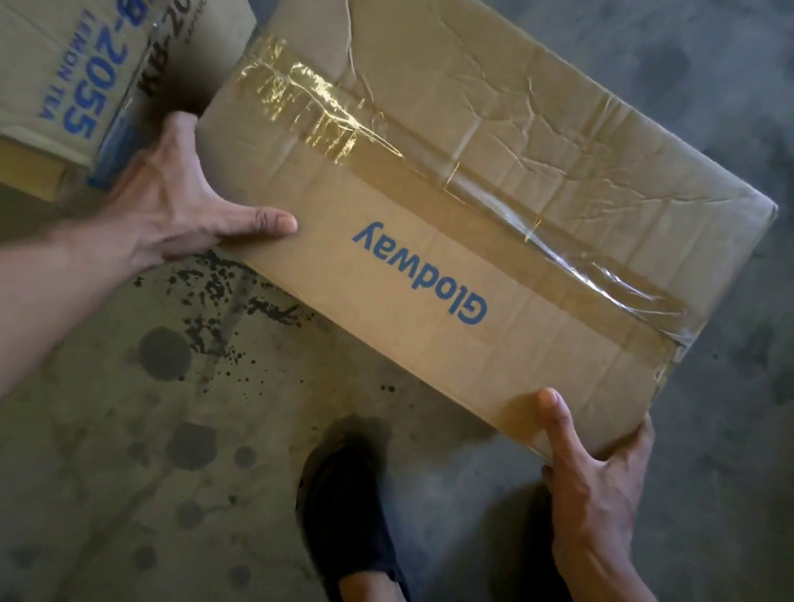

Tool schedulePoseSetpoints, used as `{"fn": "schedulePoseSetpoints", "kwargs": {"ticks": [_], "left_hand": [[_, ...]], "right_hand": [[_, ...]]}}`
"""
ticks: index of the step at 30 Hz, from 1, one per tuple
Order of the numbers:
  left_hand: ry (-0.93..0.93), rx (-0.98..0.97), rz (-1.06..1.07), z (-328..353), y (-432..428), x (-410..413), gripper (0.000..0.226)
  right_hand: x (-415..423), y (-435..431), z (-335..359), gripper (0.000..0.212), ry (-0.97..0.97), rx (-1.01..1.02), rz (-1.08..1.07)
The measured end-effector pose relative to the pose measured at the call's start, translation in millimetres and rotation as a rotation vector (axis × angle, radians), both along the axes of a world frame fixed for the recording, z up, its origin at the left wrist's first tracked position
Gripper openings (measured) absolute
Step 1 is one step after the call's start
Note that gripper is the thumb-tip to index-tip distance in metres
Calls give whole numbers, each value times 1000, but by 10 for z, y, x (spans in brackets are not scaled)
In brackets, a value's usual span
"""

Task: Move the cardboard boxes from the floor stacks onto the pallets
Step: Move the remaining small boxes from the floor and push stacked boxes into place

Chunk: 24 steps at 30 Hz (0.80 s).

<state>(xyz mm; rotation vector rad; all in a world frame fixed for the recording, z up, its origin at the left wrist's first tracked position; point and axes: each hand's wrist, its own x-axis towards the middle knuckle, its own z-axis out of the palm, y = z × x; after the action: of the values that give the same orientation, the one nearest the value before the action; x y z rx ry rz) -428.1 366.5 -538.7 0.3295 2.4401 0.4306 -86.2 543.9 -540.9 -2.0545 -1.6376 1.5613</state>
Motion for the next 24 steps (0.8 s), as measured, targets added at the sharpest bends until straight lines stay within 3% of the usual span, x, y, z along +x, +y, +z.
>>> {"fn": "schedulePoseSetpoints", "kwargs": {"ticks": [5,9,11,14,17,20,24], "left_hand": [[-73,138,72,151,-190,476,109],[-82,207,158,582,-165,869,137],[-66,247,226,839,-124,997,139],[-82,327,280,1378,-47,1199,135],[-110,388,356,2047,20,1381,128],[-101,453,387,2778,45,1573,127],[-54,512,479,3820,-6,1920,123]], "right_hand": [[265,431,246,108,44,50,41],[402,828,748,96,79,33,46],[459,1026,1066,93,78,45,55],[568,1259,1615,92,70,67,117],[625,1440,2273,105,123,55,181],[632,1572,2995,93,164,81,234],[624,1689,4009,93,268,81,331]]}}
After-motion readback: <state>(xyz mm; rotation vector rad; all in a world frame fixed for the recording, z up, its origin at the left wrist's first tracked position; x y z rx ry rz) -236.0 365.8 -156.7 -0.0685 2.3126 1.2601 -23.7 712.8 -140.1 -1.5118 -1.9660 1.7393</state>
